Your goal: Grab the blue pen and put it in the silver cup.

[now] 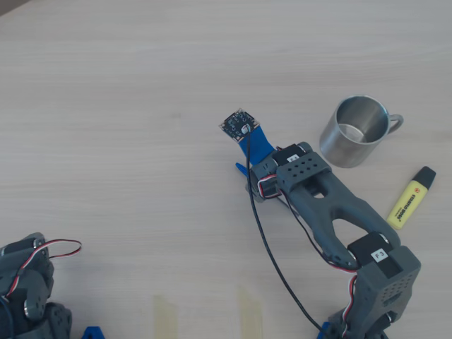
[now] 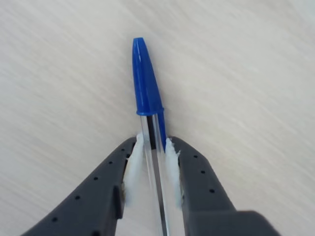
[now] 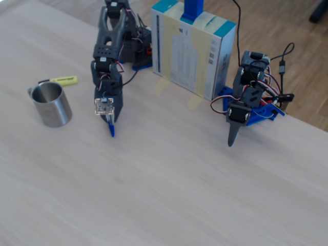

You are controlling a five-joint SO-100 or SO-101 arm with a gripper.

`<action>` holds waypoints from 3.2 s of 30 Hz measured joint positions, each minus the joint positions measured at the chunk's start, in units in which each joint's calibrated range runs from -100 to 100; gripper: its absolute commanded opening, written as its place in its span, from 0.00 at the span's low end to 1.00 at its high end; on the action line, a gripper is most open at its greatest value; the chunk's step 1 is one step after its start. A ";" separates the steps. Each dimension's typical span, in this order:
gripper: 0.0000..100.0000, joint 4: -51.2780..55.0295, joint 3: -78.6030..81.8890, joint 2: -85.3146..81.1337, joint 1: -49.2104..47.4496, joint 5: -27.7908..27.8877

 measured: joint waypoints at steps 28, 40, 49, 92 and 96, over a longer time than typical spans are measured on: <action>0.02 0.00 -0.09 -0.42 0.00 0.00; 0.02 0.08 8.03 -8.59 -0.17 -0.05; 0.02 0.08 8.75 -18.67 0.08 -0.05; 0.02 -37.66 18.67 -52.69 2.42 -4.82; 0.02 -43.04 19.03 -53.44 2.42 -4.82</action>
